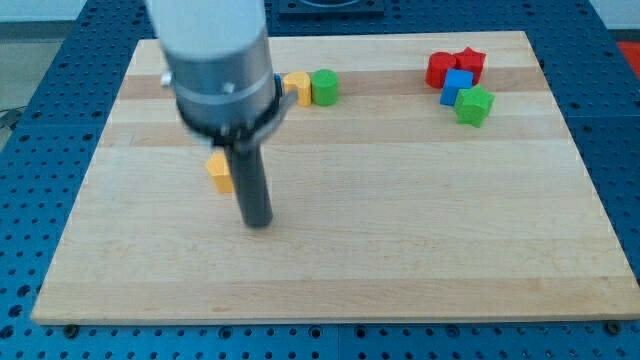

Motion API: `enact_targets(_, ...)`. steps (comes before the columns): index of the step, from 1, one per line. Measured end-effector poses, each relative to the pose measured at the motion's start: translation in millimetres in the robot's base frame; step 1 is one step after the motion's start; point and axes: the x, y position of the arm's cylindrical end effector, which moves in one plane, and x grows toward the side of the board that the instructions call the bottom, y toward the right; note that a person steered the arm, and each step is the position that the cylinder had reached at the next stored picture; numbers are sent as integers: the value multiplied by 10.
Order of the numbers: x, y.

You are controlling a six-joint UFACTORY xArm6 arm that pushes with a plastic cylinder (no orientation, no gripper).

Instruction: Move hexagon below the triangle

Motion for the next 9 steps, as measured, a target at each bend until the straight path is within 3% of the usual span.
enact_targets(1,283,-449)
enact_targets(3,-372,-884)
enact_targets(4,-498,-767)
enact_targets(5,-812,-188)
enact_targets(7,-1011,364)
enact_targets(8,-816,328)
enact_targets(9,-406,-159)
